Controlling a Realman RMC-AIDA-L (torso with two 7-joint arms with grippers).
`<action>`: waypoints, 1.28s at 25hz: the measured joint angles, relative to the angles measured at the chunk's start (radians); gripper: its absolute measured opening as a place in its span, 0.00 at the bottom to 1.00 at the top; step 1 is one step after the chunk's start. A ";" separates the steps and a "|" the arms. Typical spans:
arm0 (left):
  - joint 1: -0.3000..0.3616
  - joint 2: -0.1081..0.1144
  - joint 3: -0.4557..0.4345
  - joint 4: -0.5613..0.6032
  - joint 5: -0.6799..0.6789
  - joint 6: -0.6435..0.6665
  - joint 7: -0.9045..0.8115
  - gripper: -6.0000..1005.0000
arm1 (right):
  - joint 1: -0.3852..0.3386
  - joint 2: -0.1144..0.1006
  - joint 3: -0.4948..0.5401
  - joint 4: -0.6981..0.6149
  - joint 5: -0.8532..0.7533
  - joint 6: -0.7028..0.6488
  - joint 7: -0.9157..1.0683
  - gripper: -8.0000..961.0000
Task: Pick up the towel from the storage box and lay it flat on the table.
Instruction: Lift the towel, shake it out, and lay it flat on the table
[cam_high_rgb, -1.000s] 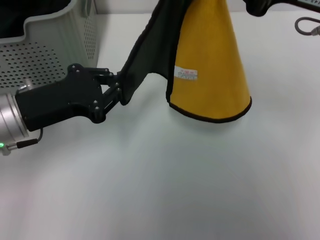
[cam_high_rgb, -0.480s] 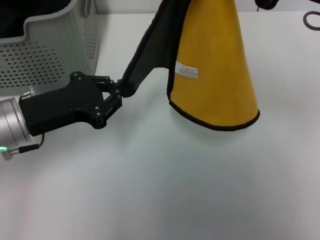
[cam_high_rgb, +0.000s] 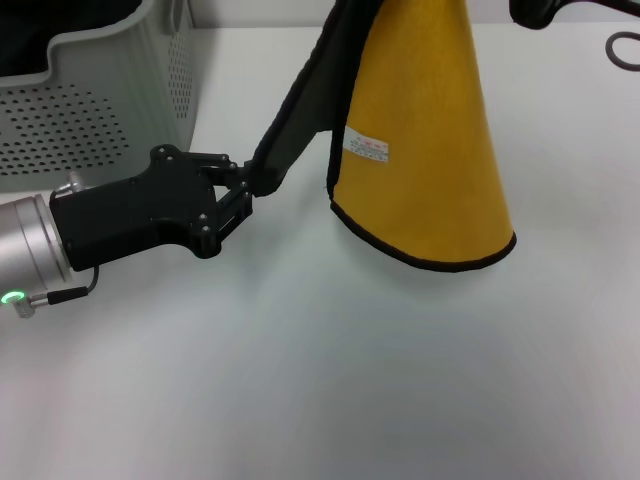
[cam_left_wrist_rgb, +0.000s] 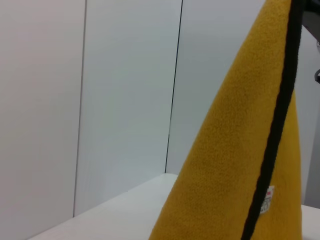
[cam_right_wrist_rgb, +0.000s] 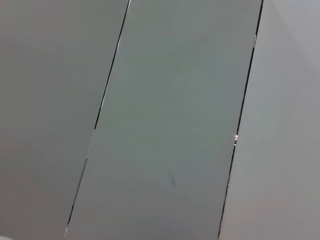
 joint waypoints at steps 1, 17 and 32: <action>0.000 0.000 0.000 0.000 0.001 0.000 0.000 0.06 | 0.000 0.001 0.000 0.001 0.000 -0.002 0.000 0.04; 0.005 0.001 -0.327 0.096 -0.053 0.314 -0.116 0.01 | -0.054 -0.015 0.124 0.196 0.018 -0.196 0.107 0.05; -0.164 0.031 -0.402 0.215 0.016 0.356 -0.278 0.01 | 0.052 -0.074 0.265 0.415 -0.029 -0.402 0.210 0.06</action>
